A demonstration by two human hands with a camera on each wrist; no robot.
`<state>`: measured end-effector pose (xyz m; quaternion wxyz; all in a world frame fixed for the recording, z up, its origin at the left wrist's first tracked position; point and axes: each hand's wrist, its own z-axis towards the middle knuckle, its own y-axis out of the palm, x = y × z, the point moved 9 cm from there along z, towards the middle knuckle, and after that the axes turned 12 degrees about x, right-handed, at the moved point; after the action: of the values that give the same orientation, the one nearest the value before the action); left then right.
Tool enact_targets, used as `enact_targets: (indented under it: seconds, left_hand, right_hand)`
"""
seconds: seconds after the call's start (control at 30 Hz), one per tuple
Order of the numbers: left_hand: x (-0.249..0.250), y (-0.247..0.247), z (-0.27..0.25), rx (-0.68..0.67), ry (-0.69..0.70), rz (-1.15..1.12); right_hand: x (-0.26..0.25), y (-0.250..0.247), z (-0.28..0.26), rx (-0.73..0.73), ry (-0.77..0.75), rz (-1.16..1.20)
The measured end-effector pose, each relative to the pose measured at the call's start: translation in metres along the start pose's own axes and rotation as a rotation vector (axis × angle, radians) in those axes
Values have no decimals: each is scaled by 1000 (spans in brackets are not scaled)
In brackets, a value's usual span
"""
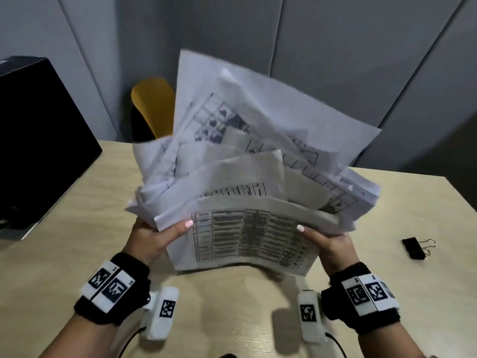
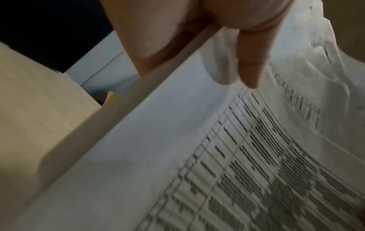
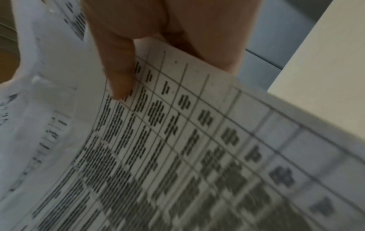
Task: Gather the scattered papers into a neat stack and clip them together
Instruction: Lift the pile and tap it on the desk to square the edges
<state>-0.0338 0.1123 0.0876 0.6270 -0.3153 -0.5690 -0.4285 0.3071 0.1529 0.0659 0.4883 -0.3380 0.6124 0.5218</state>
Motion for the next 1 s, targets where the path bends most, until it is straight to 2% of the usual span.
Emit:
enact_targets:
  seconds: [0.17, 0.4, 0.53, 0.67, 0.83, 1.0]
  left_hand:
    - [0, 6, -4, -100, -93, -102]
    - [-12, 9, 1, -70, -236, -301]
    - [-2, 8, -6, -108, -201, -209]
    - [11, 22, -17, -202, -128, -145]
    - [16, 14, -4, -68, -29, -94]
    - [16, 15, -7, -171, -73, -159]
  right_hand:
    - [-4, 2, -2, -8, -11, -52]
    - [8, -1, -9, 9, -23, -158]
    - [19, -11, -13, 44, 25, -145]
    - [26, -12, -14, 46, 92, -170]
    - [19, -14, -5, 69, 32, -170]
    - [13, -15, -5, 84, -15, -174]
